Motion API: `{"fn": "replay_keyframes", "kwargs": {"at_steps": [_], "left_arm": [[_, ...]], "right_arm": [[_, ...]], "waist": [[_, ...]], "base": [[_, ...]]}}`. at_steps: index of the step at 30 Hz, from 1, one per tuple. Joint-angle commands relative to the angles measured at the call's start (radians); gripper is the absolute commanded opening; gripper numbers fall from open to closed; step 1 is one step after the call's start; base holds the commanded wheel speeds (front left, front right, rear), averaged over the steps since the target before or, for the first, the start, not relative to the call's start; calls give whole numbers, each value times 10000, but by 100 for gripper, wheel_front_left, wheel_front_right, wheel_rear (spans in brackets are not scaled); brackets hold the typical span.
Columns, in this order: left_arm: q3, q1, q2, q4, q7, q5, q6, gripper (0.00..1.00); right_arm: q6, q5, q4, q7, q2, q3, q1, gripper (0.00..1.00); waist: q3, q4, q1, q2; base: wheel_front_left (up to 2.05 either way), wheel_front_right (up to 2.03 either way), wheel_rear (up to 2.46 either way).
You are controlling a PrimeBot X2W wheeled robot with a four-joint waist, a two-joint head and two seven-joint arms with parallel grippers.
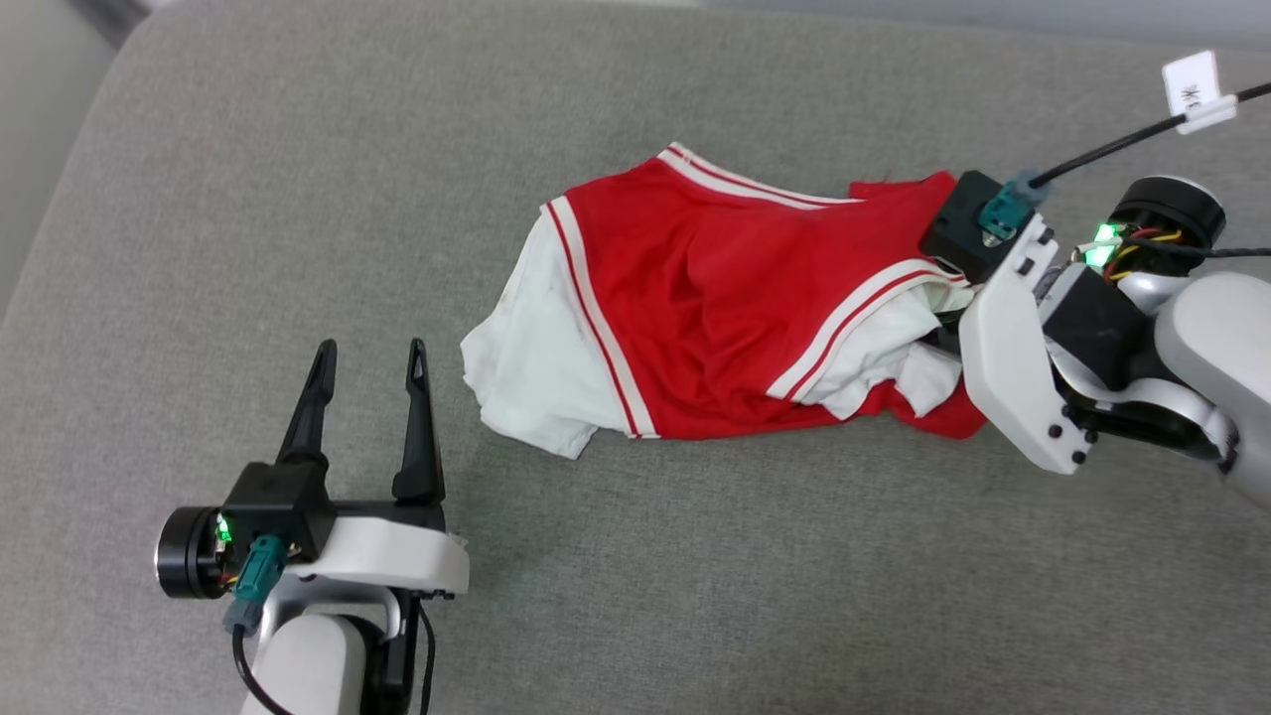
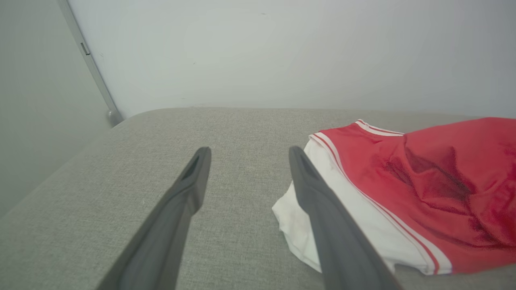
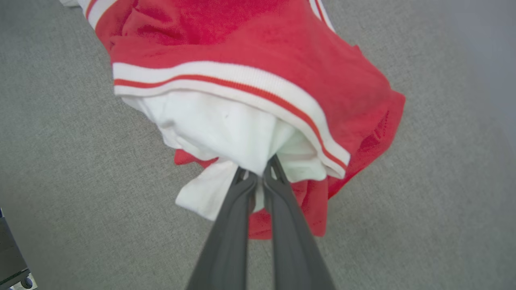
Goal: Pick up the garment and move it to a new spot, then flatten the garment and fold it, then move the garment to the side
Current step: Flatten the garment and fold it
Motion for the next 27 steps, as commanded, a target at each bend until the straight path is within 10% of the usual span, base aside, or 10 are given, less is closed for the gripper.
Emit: {"fn": "replay_keyframes", "kwargs": {"at_steps": [1, 15, 27], "left_arm": [[94, 167, -55, 45, -27, 86, -77, 100], [592, 1258, -192, 287, -29, 342, -429, 100], [687, 1298, -255, 463, -27, 540, -598, 100]], "right_arm": [[-5, 133, -217, -297, -223, 35, -22, 0], [-5, 1266, -859, -2688, -3261, -346, 3528, 0], [-9, 1187, 1837, -3681, -2323, -960, 5438, 0]], "waist": [[-396, -269, -1, 0], [-1443, -982, -1, 0], [-1497, -1155, -1, 0]], "base": [[0, 0, 0], [0, 0, 0], [0, 0, 0]]}}
